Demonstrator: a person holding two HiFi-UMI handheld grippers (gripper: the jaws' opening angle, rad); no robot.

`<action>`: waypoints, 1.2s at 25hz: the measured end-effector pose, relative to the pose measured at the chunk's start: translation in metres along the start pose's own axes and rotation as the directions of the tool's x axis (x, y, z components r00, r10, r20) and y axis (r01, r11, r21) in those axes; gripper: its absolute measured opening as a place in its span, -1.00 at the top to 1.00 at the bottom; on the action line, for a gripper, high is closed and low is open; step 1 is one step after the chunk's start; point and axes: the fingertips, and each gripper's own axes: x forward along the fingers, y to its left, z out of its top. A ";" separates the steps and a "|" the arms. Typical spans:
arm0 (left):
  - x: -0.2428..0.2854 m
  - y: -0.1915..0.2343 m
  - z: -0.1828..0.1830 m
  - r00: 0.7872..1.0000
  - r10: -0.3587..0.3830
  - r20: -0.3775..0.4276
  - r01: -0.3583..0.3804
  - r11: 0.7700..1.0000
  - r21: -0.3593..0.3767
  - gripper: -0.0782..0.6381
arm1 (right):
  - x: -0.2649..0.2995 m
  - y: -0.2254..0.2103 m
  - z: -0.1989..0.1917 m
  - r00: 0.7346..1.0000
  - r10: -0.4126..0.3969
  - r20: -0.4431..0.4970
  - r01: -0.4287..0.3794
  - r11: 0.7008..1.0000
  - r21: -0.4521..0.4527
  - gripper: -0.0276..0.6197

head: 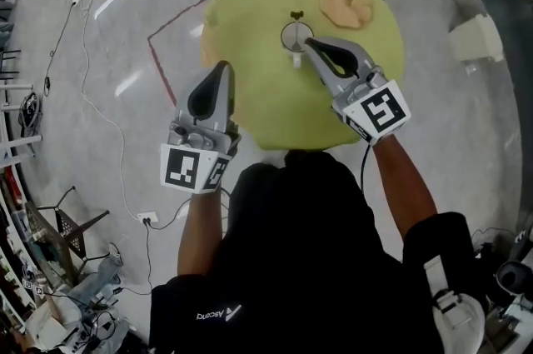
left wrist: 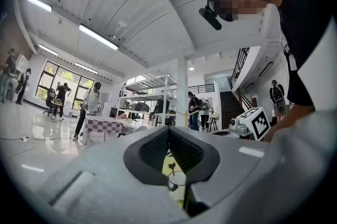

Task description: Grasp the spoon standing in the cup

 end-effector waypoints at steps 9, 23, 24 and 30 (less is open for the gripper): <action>0.049 0.026 -0.018 0.998 -0.057 -0.039 0.056 0.998 -0.025 0.75 | 0.059 -0.066 -0.065 0.978 0.043 -0.203 -0.032 0.998 0.061 0.42; 0.040 0.043 -0.037 0.987 -0.098 -0.126 0.092 0.994 -0.052 0.75 | 0.098 -0.075 -0.134 0.904 0.222 -0.365 -0.150 0.965 0.215 0.52; 0.035 0.046 -0.034 0.987 -0.093 -0.128 0.087 0.995 -0.051 0.75 | 0.099 -0.070 -0.130 0.904 0.223 -0.365 -0.155 0.966 0.208 0.56; 0.026 0.051 -0.037 0.987 -0.092 -0.130 0.088 0.995 -0.037 0.75 | 0.097 -0.060 -0.124 0.921 0.183 -0.344 -0.141 0.980 0.142 0.77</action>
